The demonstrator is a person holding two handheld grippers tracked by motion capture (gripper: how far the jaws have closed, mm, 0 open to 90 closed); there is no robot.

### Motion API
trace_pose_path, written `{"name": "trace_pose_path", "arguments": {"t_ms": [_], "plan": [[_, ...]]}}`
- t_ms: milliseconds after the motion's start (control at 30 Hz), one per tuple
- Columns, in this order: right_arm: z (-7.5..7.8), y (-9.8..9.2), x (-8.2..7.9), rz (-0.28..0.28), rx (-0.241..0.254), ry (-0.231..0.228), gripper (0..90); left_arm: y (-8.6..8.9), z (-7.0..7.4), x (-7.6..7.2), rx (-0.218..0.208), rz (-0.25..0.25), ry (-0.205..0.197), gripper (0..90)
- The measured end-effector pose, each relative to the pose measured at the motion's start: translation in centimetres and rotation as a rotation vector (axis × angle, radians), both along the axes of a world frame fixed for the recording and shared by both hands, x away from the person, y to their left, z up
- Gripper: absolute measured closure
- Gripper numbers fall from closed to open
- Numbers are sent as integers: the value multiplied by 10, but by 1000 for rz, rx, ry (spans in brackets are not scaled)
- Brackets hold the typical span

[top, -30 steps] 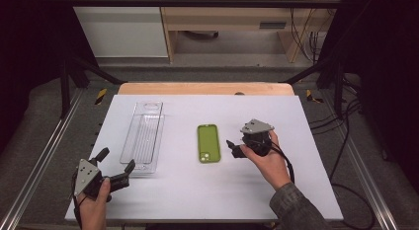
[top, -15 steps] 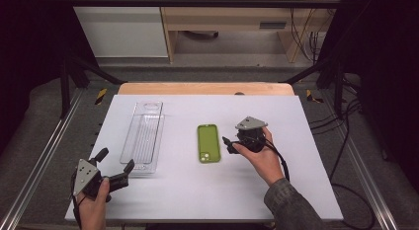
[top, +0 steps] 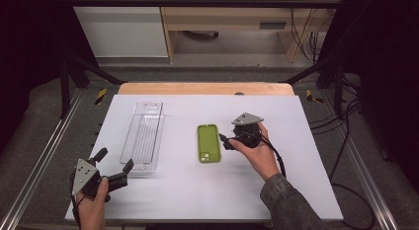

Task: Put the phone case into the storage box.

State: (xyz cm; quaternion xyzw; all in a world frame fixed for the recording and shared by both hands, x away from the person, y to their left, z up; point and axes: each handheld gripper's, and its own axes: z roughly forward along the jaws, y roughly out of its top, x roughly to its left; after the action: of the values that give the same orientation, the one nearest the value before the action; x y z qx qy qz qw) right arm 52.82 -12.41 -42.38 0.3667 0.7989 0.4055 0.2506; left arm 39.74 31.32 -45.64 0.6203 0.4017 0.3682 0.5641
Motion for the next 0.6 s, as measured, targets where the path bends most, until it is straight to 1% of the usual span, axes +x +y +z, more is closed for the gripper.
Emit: {"name": "trace_pose_path", "arguments": {"t_ms": [33,100,300,433,600], "plan": [[0,1,1,1,-2,2,159,1,0,0,-9,5,0,9],[0,3,2,3,-7,3,160,2,0,0,-9,6,0,9],[-3,5,6,4,8,11,153,2,0,0,-8,5,-1,9],[-4,6,9,-6,22,22,147,2,0,0,-7,5,-1,9],[-5,8,13,-9,25,27,147,2,0,0,-7,7,-1,9]]}}
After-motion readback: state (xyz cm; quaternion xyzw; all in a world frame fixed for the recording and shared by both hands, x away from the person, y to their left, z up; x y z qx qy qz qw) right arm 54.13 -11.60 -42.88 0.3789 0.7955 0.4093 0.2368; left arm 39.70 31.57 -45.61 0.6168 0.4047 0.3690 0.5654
